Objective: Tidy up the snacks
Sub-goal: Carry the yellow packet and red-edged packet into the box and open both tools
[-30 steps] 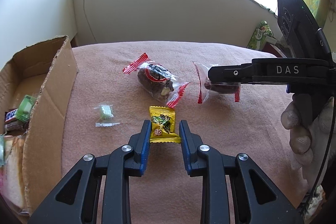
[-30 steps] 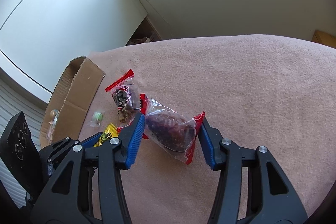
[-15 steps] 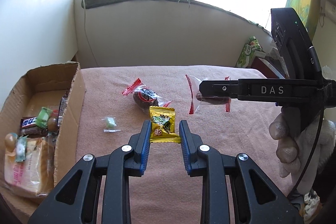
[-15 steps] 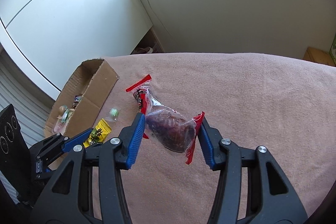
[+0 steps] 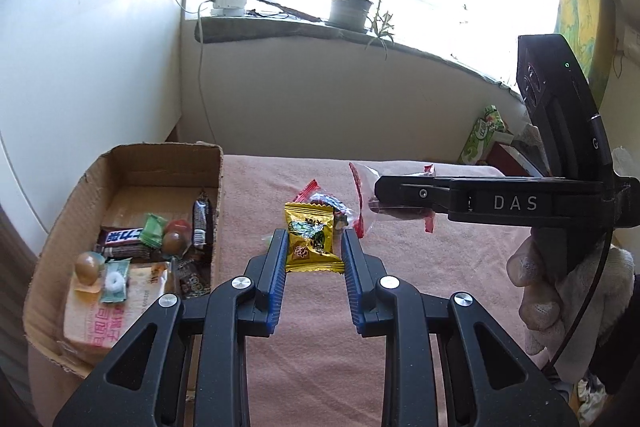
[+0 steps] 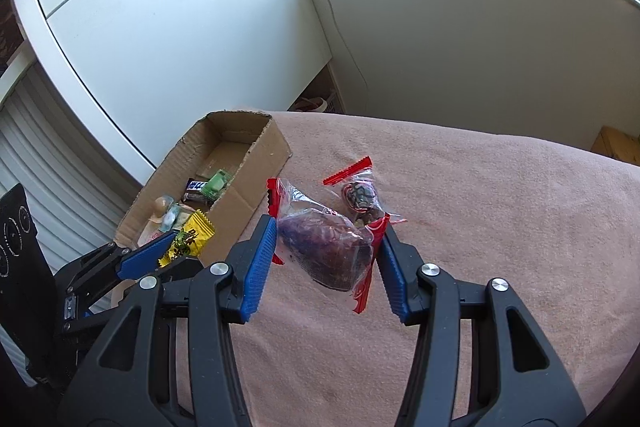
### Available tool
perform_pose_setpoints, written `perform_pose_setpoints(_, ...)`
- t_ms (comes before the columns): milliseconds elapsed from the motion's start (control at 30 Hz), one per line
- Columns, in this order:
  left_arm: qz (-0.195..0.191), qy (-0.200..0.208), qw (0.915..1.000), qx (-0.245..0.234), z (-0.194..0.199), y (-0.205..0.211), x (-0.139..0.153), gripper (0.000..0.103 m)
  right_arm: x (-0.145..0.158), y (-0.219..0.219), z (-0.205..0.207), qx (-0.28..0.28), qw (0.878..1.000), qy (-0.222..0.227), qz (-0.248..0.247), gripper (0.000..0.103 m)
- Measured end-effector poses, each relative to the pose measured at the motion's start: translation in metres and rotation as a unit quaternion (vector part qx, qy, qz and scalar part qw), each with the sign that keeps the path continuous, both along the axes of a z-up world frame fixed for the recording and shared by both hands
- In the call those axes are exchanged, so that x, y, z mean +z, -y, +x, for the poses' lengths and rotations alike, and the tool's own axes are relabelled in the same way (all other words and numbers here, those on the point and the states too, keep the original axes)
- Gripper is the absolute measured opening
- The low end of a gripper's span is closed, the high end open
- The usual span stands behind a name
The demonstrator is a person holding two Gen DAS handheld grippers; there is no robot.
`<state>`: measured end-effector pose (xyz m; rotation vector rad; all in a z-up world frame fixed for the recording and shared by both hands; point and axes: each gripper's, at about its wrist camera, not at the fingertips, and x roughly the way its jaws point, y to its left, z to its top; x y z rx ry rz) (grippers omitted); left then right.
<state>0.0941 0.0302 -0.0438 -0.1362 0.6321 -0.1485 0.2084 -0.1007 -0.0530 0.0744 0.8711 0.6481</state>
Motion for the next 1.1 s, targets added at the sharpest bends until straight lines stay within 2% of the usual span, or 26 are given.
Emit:
perform_pose_setpoints(567,-0.009,0.013,0.997,0.075,-0.024,-0.082,-0.001,0.025,0.011,-0.105,-0.014,0.062,0.998,0.017,-0.016,0.052)
perform_pose_setpoints(1100,-0.016,0.0,0.9929,0.118,-0.028,-0.124,-0.014,0.025,-0.007,-0.162,-0.01,0.09,0.996,0.0,-0.028,0.052)
